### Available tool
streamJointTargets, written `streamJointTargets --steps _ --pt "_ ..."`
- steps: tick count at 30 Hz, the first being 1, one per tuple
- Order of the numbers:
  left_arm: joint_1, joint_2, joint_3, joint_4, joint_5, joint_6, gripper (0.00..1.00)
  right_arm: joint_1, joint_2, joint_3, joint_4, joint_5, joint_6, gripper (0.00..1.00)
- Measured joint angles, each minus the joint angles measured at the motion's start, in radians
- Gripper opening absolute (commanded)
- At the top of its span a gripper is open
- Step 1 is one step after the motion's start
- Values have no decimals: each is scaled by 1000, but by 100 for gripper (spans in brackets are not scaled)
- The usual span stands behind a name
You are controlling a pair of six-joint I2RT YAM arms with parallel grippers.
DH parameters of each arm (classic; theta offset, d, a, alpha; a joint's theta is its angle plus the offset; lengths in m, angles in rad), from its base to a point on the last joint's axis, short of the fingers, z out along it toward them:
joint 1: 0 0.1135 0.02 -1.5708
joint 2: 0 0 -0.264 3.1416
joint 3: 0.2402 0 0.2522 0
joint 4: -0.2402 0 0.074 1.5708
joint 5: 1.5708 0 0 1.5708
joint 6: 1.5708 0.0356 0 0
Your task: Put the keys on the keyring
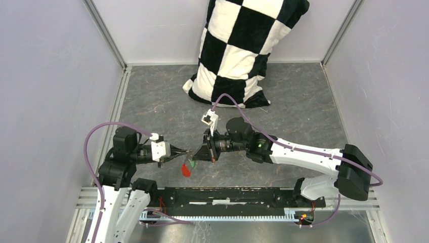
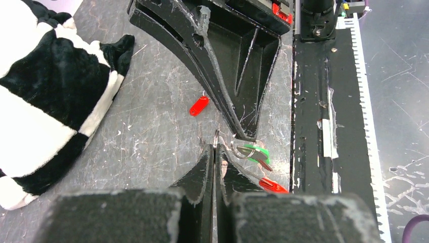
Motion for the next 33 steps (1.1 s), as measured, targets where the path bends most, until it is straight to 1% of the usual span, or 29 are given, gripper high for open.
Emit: streamJointTargets --steps 33 --pt "0 -21 0 0 1 0 2 -8 0 -5 46 28 30 0"
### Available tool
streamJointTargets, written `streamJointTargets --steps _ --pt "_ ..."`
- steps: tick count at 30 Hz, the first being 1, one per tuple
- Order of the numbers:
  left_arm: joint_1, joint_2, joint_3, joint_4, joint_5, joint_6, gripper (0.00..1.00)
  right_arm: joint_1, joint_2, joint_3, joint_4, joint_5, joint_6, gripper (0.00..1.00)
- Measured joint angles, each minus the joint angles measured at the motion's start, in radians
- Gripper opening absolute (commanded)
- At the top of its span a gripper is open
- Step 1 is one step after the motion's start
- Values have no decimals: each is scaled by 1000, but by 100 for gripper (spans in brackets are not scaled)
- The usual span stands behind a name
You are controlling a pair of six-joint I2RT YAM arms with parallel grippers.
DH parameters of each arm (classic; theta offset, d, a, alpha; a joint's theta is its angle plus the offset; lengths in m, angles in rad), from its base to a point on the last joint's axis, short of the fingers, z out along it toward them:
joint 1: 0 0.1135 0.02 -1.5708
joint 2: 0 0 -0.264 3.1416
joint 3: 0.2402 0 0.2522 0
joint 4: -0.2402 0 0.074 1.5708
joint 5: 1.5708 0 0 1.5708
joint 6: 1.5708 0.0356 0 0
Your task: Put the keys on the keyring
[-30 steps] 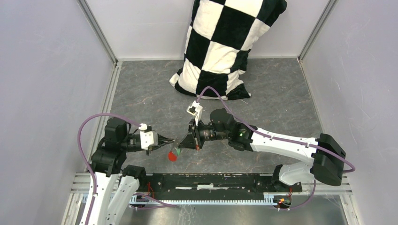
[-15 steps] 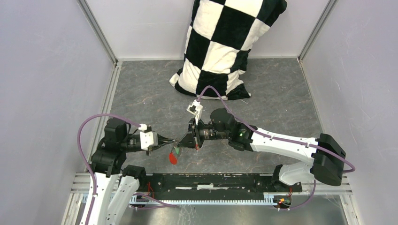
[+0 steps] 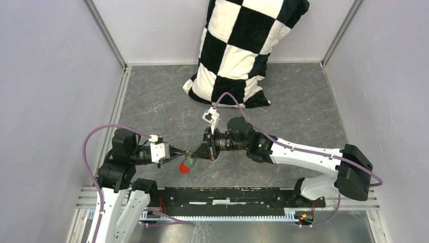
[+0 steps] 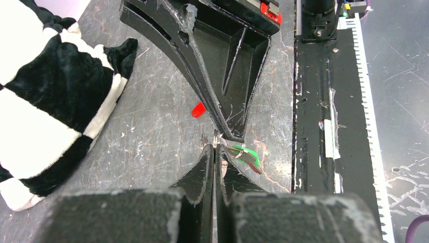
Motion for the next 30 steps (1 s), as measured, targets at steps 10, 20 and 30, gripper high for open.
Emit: streamJointTargets --steps 10,20,30 --pt "0 0 -2 -6 6 15 2 0 0 -2 21 11 11 0" --pt "0 0 -2 -35 23 69 2 0 -2 -3 22 11 19 0" --pt "0 -1 -2 -38 26 72 2 -7 -4 -20 21 13 23 0"
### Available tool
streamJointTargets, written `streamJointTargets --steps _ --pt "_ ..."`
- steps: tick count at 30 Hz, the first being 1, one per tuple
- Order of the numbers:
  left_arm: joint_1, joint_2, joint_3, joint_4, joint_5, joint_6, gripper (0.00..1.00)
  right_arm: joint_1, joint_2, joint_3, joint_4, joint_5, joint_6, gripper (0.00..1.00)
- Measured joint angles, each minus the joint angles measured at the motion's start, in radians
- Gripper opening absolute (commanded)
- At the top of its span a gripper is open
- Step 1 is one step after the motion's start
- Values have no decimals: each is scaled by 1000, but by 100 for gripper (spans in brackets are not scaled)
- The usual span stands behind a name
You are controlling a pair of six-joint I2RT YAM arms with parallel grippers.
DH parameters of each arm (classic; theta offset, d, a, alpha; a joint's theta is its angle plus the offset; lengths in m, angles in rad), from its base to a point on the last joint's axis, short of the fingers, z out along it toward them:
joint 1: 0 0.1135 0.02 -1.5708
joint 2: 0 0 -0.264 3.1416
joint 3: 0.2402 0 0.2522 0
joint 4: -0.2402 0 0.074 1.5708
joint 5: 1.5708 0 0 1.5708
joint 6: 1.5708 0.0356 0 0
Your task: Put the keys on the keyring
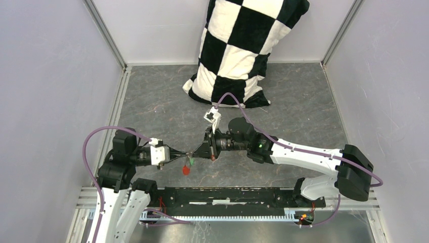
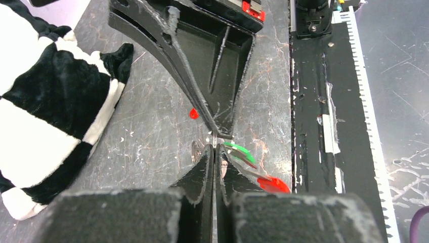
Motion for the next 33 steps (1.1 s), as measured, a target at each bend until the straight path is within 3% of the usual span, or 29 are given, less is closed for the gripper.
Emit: streamJointTargets --steps 23,33 --pt "0 -2 0 -42 7 11 2 -13 -84 -59 -32 56 -19 0" --pt "0 -2 0 -39 6 10 2 9 -59 -51 3 -21 -24 0"
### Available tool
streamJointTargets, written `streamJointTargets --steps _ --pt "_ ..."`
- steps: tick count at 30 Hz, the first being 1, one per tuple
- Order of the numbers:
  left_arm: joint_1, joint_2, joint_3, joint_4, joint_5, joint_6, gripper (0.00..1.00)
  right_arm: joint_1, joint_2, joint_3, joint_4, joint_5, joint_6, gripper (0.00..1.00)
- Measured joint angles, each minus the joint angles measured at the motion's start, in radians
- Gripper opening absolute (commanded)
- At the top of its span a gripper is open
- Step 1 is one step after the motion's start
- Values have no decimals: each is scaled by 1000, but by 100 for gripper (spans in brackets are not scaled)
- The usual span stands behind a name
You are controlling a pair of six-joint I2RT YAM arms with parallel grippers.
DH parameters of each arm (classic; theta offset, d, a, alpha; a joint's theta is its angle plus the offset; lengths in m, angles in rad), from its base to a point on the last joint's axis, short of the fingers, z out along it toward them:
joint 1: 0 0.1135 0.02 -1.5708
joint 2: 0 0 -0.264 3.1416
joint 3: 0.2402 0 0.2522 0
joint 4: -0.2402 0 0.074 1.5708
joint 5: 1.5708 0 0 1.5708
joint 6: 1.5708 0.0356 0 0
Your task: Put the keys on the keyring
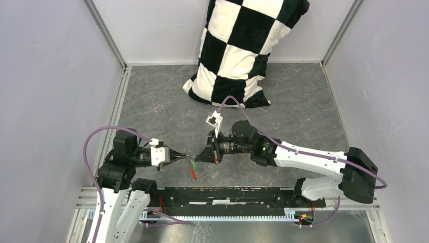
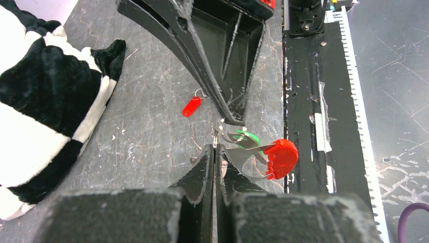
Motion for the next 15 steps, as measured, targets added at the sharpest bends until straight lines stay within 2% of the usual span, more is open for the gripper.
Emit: streamJointTargets --steps 15 --pt "0 0 0 0 -1 0 2 5 33 24 24 -46 1 0"
